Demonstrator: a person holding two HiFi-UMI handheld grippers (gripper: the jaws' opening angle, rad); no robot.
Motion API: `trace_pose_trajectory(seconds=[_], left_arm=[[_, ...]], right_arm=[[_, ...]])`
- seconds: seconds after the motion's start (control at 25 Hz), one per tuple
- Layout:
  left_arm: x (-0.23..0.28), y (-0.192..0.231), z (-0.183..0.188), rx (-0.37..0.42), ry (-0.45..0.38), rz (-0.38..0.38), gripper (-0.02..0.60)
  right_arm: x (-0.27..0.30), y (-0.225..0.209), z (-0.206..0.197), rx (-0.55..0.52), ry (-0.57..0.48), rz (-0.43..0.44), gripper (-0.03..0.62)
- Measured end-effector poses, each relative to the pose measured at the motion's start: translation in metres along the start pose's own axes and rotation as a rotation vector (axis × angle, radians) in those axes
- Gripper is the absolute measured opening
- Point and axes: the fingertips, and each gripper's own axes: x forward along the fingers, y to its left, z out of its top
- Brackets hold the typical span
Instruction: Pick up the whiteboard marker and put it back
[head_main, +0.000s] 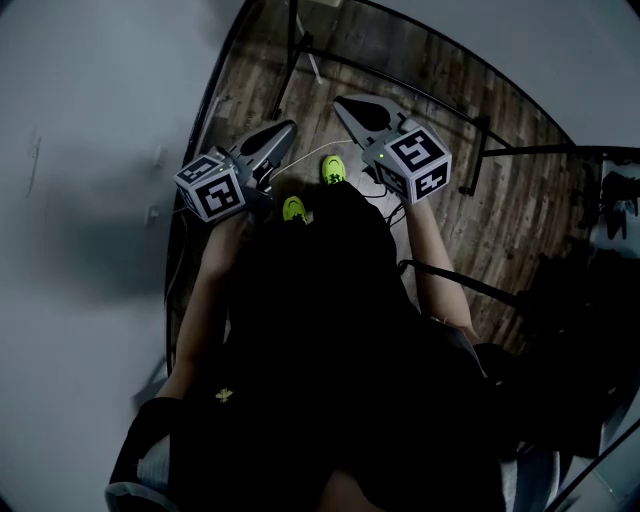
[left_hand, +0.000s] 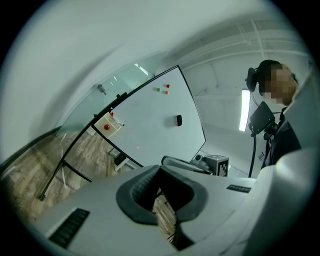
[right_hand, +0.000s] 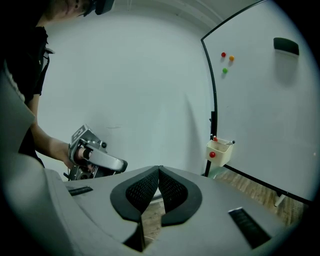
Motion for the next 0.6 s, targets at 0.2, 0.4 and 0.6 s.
trace_pose_trajectory(seconds=[0.2,0.4,0.6], left_arm=[[0.001,-0.003,-0.004,-0.012,-0.011,-0.003,0.006],[0.0,-0.003,-0.002,0.0,-0.023,0.012,0.006],[0.008,-0.013,-0.002,0.026,-0.015,0.01,0.006]], right_arm=[[0.001,0.008,-0.003,0.008,0.009,0.026,0.009],[0.0,0.019,0.003,0.027,-0.017,0.065,0.008],[-0.01,0.014,0.01,0.022,-0.065,0.043,0.006]])
